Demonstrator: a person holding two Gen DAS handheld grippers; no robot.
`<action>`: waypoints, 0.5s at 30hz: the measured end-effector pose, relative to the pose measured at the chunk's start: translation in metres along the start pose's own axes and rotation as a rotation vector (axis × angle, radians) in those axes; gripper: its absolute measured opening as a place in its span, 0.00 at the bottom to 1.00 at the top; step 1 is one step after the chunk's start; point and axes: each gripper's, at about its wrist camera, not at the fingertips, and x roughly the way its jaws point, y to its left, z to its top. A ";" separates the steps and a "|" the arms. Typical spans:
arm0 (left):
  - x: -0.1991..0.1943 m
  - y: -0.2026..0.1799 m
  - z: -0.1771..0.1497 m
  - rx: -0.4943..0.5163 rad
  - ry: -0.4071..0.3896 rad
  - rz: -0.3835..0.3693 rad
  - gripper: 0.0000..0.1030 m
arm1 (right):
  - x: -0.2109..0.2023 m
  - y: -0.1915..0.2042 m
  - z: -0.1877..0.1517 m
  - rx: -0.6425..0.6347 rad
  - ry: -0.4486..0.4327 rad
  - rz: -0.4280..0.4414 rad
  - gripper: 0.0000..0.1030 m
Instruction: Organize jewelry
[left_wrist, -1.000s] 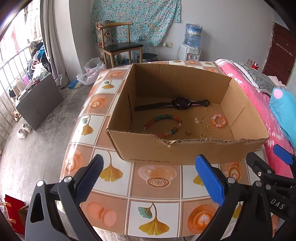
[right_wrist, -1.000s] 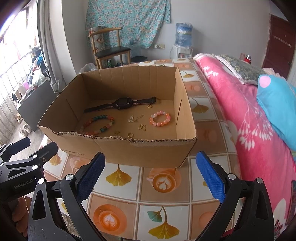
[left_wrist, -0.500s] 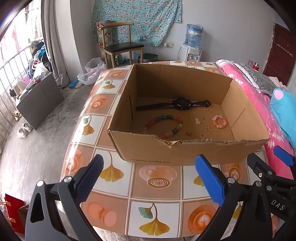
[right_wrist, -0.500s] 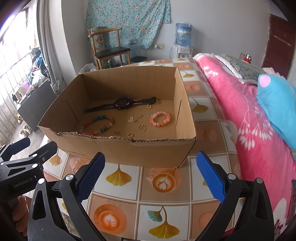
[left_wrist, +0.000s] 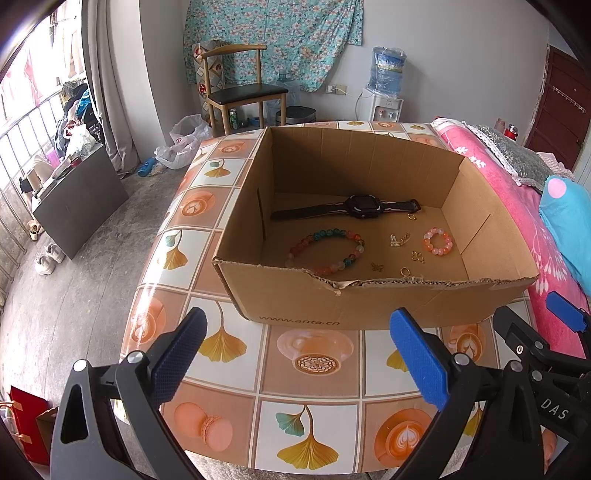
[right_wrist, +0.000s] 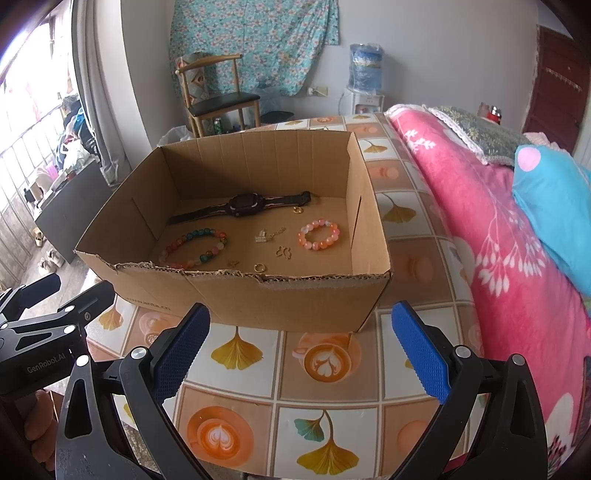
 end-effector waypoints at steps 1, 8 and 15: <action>0.000 0.000 0.000 0.000 0.000 0.001 0.95 | 0.000 0.000 0.000 0.001 0.000 0.001 0.92; 0.000 0.001 0.000 0.001 -0.001 0.000 0.95 | 0.001 0.000 -0.004 0.014 0.003 -0.003 0.92; 0.000 0.001 0.000 0.000 0.000 -0.001 0.95 | 0.000 0.002 -0.005 0.019 0.005 -0.005 0.92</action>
